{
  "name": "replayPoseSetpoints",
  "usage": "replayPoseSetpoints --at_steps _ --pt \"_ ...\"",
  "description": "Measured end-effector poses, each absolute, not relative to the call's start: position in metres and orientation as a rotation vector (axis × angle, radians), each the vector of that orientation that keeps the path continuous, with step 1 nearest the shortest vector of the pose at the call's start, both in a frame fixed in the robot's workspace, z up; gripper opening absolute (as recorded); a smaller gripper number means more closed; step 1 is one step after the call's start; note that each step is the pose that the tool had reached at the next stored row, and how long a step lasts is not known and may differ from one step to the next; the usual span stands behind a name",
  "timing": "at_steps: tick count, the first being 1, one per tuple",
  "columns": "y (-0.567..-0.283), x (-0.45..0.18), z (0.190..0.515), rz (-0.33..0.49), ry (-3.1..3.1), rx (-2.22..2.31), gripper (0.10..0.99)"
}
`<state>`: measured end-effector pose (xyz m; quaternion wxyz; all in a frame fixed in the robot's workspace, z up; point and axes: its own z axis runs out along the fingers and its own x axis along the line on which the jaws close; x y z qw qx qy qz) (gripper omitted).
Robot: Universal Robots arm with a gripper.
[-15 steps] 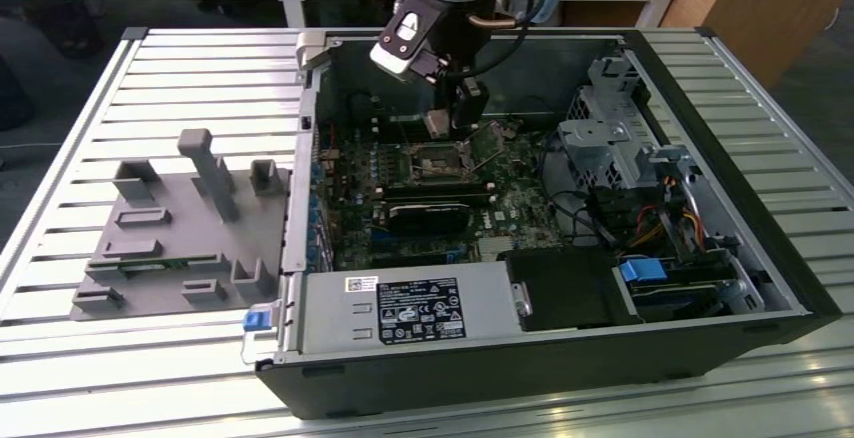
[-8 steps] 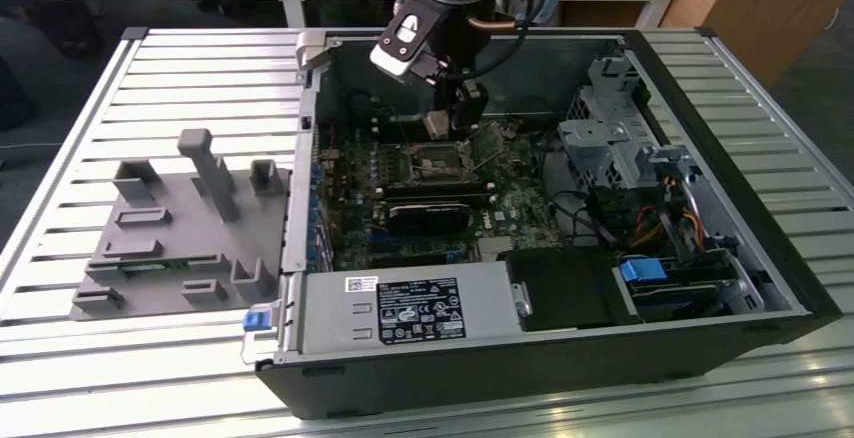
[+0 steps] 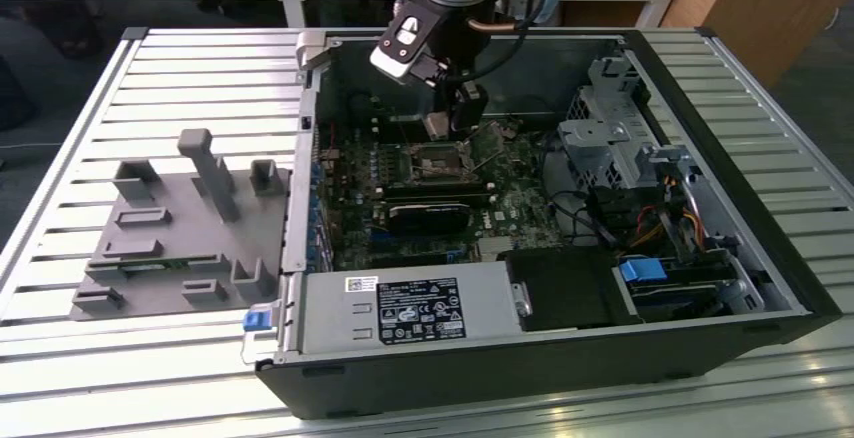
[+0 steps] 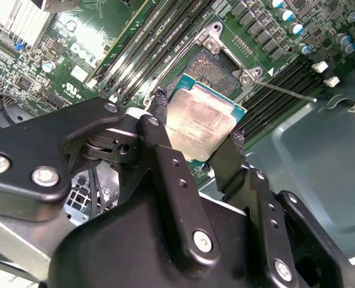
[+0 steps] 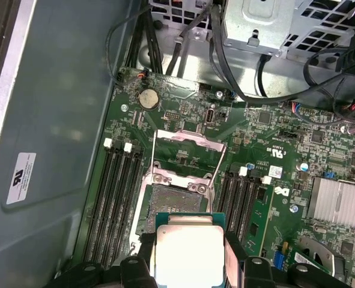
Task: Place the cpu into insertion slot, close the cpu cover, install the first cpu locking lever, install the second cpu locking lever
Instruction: 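Place the cpu into insertion slot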
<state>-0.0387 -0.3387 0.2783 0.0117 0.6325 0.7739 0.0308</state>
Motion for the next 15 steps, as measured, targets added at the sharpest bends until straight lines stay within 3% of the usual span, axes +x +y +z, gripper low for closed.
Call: replayPoseSetpoints --at_steps 15 --pt "-0.3387 -0.0387 0.2747 0.094 2.414 1.974 0.541"
